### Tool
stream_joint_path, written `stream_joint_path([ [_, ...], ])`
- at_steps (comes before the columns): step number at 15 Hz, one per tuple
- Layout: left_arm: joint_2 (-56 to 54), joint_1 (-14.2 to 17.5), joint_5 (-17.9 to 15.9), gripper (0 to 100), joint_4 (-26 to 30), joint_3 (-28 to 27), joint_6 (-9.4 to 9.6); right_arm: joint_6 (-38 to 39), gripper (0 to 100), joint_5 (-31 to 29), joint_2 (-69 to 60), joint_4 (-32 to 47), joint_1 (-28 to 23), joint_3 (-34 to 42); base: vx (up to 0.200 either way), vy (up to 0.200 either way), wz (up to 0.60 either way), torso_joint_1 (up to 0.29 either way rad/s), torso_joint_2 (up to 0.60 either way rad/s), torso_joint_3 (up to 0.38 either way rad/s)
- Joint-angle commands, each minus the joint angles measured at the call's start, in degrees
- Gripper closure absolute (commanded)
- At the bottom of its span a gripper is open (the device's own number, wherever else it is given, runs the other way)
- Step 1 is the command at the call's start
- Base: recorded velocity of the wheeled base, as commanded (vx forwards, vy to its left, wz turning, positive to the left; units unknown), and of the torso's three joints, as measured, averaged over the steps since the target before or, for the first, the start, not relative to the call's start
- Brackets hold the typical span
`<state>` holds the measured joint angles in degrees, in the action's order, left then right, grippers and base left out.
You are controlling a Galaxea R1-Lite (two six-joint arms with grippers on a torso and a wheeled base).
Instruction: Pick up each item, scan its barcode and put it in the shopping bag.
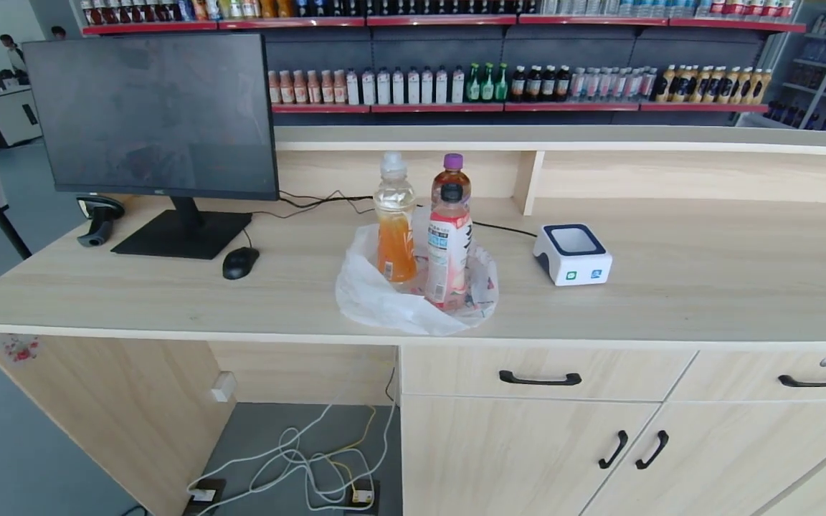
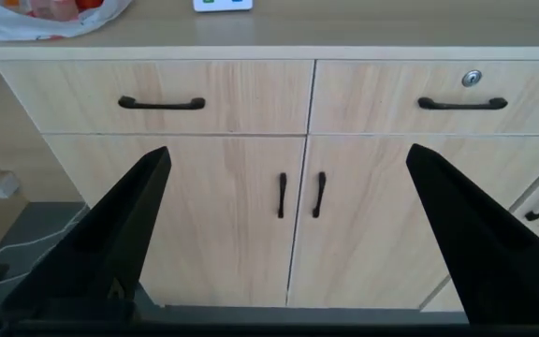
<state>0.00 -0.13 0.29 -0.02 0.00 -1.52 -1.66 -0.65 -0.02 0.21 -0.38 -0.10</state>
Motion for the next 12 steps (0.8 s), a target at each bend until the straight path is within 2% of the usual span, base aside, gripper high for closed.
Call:
stream_joint_path([
  [1,0.0,0.05,-0.03,0,-0.06,0.0,-0.15,-0.01,0,-0.06,0.11,-0.03,0.03,0.01,0.0,-0.2,0.0,0.002,0.0,0.002],
  [8,0.0,0.05,-0.03,0,-0.06,0.0,-0.15,-0.01,0,-0.06,0.11,-0.03,0.03,0.01,0.0,-0.2,0.0,0.004,0.0,0.006],
  [12,0.0,0.05,-0.03,0,-0.06,0.0,-0.15,-0.01,0,-0.06,0.11,-0.03,0.03,0.01,0.0,-0.2,-0.6,0.002,0.0,0.001],
])
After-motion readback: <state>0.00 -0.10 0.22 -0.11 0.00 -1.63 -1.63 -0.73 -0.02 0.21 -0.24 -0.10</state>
